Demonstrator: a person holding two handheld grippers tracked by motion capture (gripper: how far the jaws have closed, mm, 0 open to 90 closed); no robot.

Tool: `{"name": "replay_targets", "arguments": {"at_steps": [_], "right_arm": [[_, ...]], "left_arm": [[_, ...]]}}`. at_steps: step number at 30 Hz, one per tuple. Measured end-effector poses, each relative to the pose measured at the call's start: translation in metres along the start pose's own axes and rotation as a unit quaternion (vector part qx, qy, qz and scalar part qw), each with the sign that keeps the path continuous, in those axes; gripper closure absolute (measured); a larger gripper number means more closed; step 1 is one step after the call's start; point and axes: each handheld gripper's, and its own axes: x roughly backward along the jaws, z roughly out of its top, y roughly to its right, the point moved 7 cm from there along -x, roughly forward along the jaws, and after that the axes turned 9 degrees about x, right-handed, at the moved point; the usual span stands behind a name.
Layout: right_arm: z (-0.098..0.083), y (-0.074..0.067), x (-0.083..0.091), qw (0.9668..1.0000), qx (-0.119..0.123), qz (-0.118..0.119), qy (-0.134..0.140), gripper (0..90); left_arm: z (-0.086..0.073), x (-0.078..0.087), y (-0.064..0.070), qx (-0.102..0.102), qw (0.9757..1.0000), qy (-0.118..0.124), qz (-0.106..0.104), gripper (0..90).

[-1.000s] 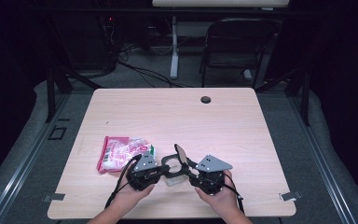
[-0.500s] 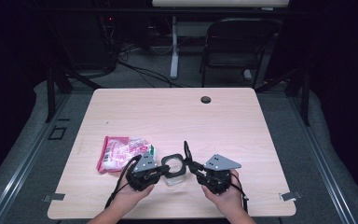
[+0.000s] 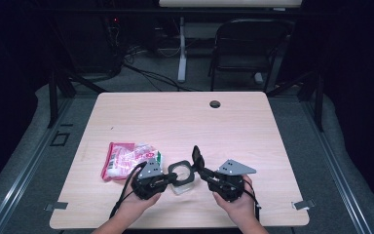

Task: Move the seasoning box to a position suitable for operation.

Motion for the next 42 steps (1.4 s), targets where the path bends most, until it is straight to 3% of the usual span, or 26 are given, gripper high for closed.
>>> {"name": "replay_targets", "arguments": {"at_steps": [8, 14, 18, 20, 23, 27, 29, 42], "right_arm": [[0.001, 0.003, -0.002, 1.0, -0.005, -0.002, 0.002, 83.1], [0.005, 0.013, -0.012, 0.9992, -0.038, 0.0, 0.015, 84.7], [0.006, 0.02, -0.016, 0.9991, -0.041, -0.002, 0.012, 84.9], [0.007, 0.021, -0.017, 0.9992, -0.038, -0.004, 0.014, 84.2], [0.006, 0.023, -0.018, 0.9992, -0.037, -0.005, 0.014, 82.8], [0.007, 0.027, -0.021, 0.9991, -0.039, -0.005, 0.018, 84.1], [0.007, 0.028, -0.023, 0.9991, -0.04, -0.003, 0.015, 85.0], [0.011, 0.041, -0.035, 0.9981, -0.058, -0.001, 0.02, 84.9]], "left_arm": [[0.0, 0.0, 0.003, -0.003, 1.0, -0.001, 0.003, 85.4], [0.001, -0.003, 0.008, 0.001, 1.0, 0.0, -0.001, 84.7], [0.001, -0.005, 0.012, -0.007, 1.0, 0.002, -0.001, 83.6], [0.005, -0.002, 0.01, -0.01, 0.9997, 0.015, 0.016, 81.8], [0.01, 0.007, -0.004, 0.008, 0.9988, 0.031, 0.038, 78.7], [0.001, 0.01, -0.025, 0.042, 0.9973, 0.023, 0.055, 76.9], [-0.003, 0.009, -0.03, 0.047, 0.9969, 0.017, 0.06, 76.1], [-0.014, 0.001, -0.023, 0.035, 0.9978, -0.003, 0.056, 74.4]]}}
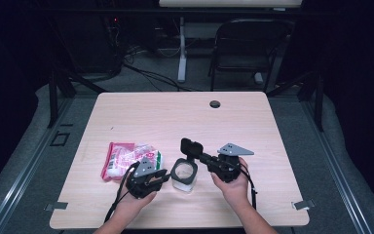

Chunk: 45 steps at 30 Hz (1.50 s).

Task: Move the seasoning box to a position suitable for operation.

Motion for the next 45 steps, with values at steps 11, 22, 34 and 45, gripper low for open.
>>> {"name": "replay_targets", "arguments": {"at_steps": [11, 22, 34, 45], "right_arm": [[0.001, -0.003, -0.01, 0.9999, 0.0, 0.017, -0.003, 75.0], [-0.002, 0.002, -0.003, 0.9998, -0.003, 0.019, -0.01, 83.2], [-0.005, 0.007, 0.007, 0.9999, -0.013, 0.008, 0.005, 76.3], [-0.008, 0.005, 0.02, 0.9994, -0.02, 0.019, 0.022, 64.4]], "left_arm": [[-0.009, 0.001, 0.009, -0.018, 0.9997, -0.013, -0.007, 73.0], [-0.009, -0.013, 0.012, -0.021, 0.9993, -0.028, -0.011, 73.1], [-0.003, 0.001, 0.004, -0.023, 0.9997, -0.006, -0.001, 72.4], [0.002, 0.025, -0.026, -0.005, 0.9992, 0.031, 0.023, 54.9]]}}
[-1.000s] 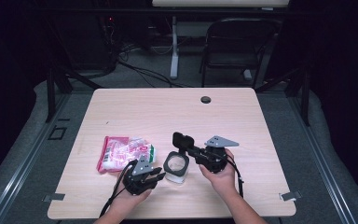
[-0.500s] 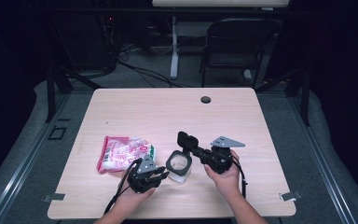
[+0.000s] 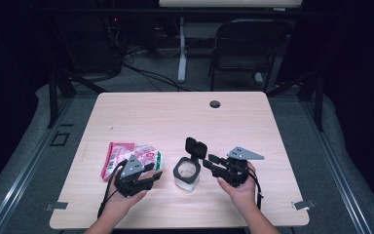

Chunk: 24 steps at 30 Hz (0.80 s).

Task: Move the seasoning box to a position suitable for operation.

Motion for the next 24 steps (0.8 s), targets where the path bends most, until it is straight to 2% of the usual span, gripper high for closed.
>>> {"name": "replay_targets", "arguments": {"at_steps": [3, 6, 8, 10, 14, 16, 17, 18, 22, 24], "right_arm": [[0.0, 0.001, -0.001, 1.0, -0.001, 0.004, -0.001, 63.9], [0.0, 0.001, -0.004, 1.0, -0.002, 0.007, -0.001, 63.4], [0.0, 0.001, -0.005, 1.0, 0.0, 0.009, -0.002, 63.2], [0.0, 0.001, -0.005, 0.9999, -0.002, 0.011, -0.002, 62.8], [0.0, 0.006, -0.002, 0.9999, -0.012, 0.012, 0.002, 62.4], [0.001, 0.009, 0.0, 0.9995, -0.027, 0.015, 0.009, 62.3], [0.001, 0.012, 0.001, 0.9985, -0.048, 0.021, 0.014, 62.3], [0.001, 0.012, 0.001, 0.9985, -0.048, 0.021, 0.014, 62.3], [0.001, 0.019, 0.0, 0.9956, -0.086, 0.03, 0.024, 62.3], [-0.001, 0.021, -0.001, 0.9946, -0.097, 0.031, 0.022, 62.3]], "left_arm": [[-0.003, 0.005, -0.009, 0.002, 0.9999, -0.009, 0.005, 52.3], [-0.004, 0.008, -0.018, -0.01, 0.9996, -0.007, 0.025, 51.9], [-0.004, 0.01, -0.022, -0.006, 0.9995, -0.005, 0.031, 50.4], [-0.007, 0.008, -0.025, -0.006, 0.9991, -0.013, 0.04, 49.5], [-0.015, 0.0, -0.025, -0.023, 0.9975, -0.03, 0.06, 47.8], [-0.018, -0.003, -0.023, -0.041, 0.9959, -0.036, 0.072, 46.5], [-0.02, -0.005, -0.022, -0.051, 0.995, -0.04, 0.077, 44.9], [-0.022, -0.007, -0.022, -0.059, 0.994, -0.045, 0.081, 44.9], [-0.027, -0.013, -0.02, -0.086, 0.9899, -0.06, 0.095, 44.9], [-0.028, -0.016, -0.022, -0.098, 0.9876, -0.062, 0.106, 44.9]]}}
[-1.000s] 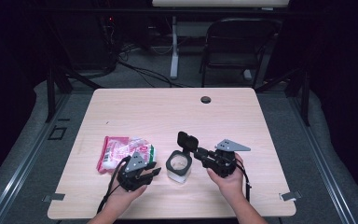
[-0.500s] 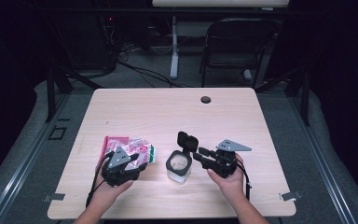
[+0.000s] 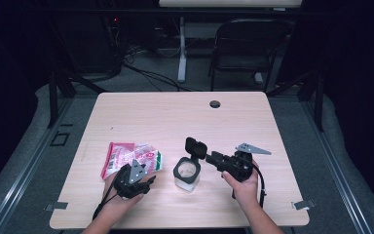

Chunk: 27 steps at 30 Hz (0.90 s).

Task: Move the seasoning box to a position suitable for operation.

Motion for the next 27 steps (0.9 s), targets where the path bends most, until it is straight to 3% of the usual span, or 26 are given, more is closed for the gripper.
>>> {"name": "replay_targets", "arguments": {"at_steps": [2, 10, 20, 27], "right_arm": [[-0.001, 0.001, -0.001, 1.0, -0.003, -0.001, -0.002, 62.3], [-0.002, -0.001, -0.001, 0.9999, 0.01, -0.004, -0.004, 62.3], [-0.006, -0.004, 0.006, 0.9996, 0.024, -0.014, -0.003, 61.8], [-0.009, -0.003, 0.016, 0.9992, 0.028, -0.028, -0.004, 61.0]], "left_arm": [[-0.001, -0.003, -0.003, -0.003, 0.9999, -0.004, 0.011, 44.9], [-0.004, -0.009, -0.013, 0.011, 0.9996, -0.006, 0.024, 45.1], [0.003, -0.023, -0.009, -0.018, 0.9986, -0.005, 0.05, 44.7], [0.005, -0.032, -0.013, -0.008, 0.9984, -0.012, 0.055, 45.8]]}}
